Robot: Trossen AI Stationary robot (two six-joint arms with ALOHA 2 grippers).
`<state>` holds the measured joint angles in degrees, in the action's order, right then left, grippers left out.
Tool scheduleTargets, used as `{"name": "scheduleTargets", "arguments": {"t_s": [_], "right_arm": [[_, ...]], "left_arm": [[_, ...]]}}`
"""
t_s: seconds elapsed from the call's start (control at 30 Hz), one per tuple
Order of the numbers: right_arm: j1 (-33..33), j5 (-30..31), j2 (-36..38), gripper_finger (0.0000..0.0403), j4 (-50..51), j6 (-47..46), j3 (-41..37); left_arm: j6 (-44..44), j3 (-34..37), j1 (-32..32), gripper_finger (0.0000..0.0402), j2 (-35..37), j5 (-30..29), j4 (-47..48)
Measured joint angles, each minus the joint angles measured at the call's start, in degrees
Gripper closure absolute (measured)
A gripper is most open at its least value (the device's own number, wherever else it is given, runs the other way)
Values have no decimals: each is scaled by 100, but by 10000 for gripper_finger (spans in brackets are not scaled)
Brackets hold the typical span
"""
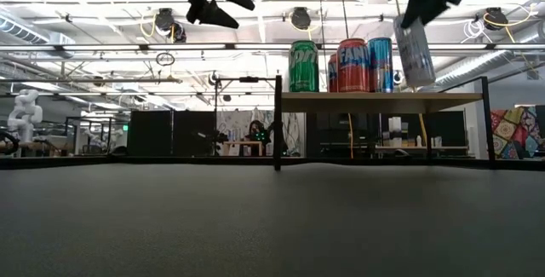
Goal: Place canned beverage on shelf
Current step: Put the top white-blue soda can on the shelf
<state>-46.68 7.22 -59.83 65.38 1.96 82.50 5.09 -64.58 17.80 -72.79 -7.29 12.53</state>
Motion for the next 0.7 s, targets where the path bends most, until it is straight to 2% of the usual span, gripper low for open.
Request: {"name": "scheduleTargets", "arguments": {"t_s": [0.27, 0.7], "right_arm": [[-1268, -710, -318, 175, -1068, 839, -466], [-2054, -1534, -805, 174, -1638, 1194, -463]], "left_arm": [[-118, 0, 24, 6, 0, 2, 76], [-140, 0, 159, 6, 0, 2, 396]]}}
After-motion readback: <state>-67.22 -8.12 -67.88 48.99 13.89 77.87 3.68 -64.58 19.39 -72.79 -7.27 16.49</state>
